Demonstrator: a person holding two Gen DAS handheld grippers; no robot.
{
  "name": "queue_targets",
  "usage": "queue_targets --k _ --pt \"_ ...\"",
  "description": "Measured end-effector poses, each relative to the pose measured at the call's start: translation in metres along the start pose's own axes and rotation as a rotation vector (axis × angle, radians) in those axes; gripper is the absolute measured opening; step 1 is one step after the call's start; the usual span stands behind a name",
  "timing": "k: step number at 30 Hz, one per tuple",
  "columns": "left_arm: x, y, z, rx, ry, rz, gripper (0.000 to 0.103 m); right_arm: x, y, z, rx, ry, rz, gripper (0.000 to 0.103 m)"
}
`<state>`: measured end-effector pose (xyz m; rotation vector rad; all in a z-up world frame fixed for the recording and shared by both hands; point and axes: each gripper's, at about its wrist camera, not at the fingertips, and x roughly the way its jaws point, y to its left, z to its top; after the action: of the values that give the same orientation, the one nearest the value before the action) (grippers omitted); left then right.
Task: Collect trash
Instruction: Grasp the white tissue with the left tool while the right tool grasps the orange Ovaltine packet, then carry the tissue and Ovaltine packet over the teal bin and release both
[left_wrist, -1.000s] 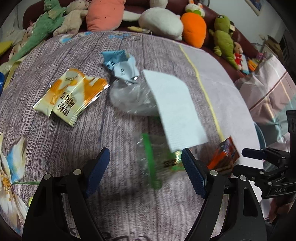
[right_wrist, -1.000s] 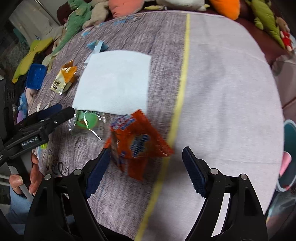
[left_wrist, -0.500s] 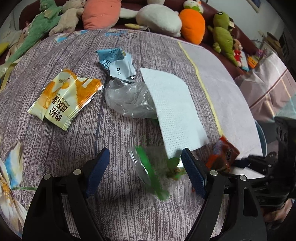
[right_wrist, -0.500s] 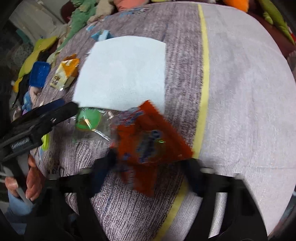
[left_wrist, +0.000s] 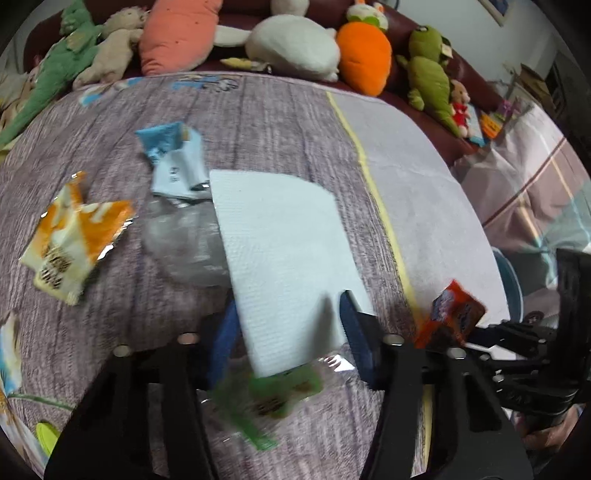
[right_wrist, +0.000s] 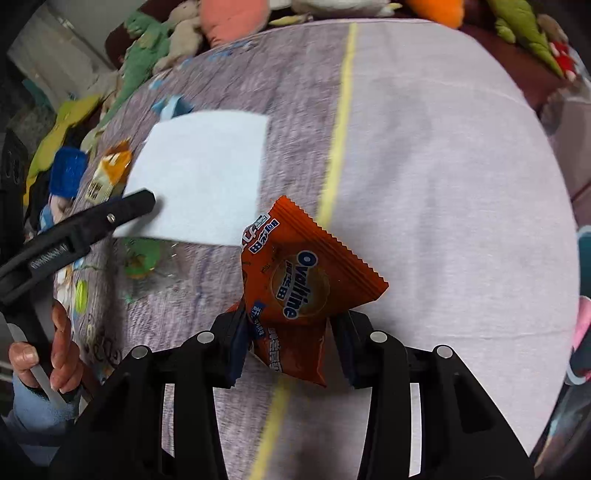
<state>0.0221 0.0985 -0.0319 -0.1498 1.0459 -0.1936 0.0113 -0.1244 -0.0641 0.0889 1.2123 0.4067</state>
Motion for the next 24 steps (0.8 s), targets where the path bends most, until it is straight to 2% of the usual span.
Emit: queue_targets --k 1,3,6,14,16,19,20,22,24 --pt "0.005 -0.006 0.001 0.003 0.014 0.002 0.026 -0.002 -0.003 0.001 0.006 -0.006 -0.004 0.039" --pt "0.008 -0.014 0.000 0.014 0.012 0.002 0.018 -0.010 -0.016 0.002 0.023 -0.022 -0.015 0.039" --pt "0.006 -0.033 -0.002 0.064 0.002 -0.022 0.012 -0.019 -0.034 0.001 0.051 -0.041 -0.027 0.039" --pt "0.020 -0.100 -0.008 0.245 0.061 -0.199 0.011 -0.040 -0.082 -0.010 0.126 -0.072 -0.049 0.039" --pt "0.027 -0.109 -0.009 0.261 0.075 -0.188 0.011 -0.044 -0.091 -0.014 0.144 -0.074 -0.052 0.039" --pt "0.035 -0.113 -0.008 0.247 0.076 -0.141 0.017 -0.049 -0.106 -0.019 0.165 -0.078 -0.053 0.039" --pt "0.038 -0.113 -0.006 0.247 0.068 -0.096 0.021 -0.051 -0.109 -0.021 0.168 -0.080 -0.053 0.040" --pt "0.043 -0.112 -0.002 0.247 0.060 -0.056 0.044 -0.053 -0.116 -0.023 0.176 -0.084 -0.050 0.040" --pt "0.052 -0.107 0.001 0.237 0.065 -0.023 0.049 -0.054 -0.120 -0.023 0.183 -0.089 -0.045 0.040"
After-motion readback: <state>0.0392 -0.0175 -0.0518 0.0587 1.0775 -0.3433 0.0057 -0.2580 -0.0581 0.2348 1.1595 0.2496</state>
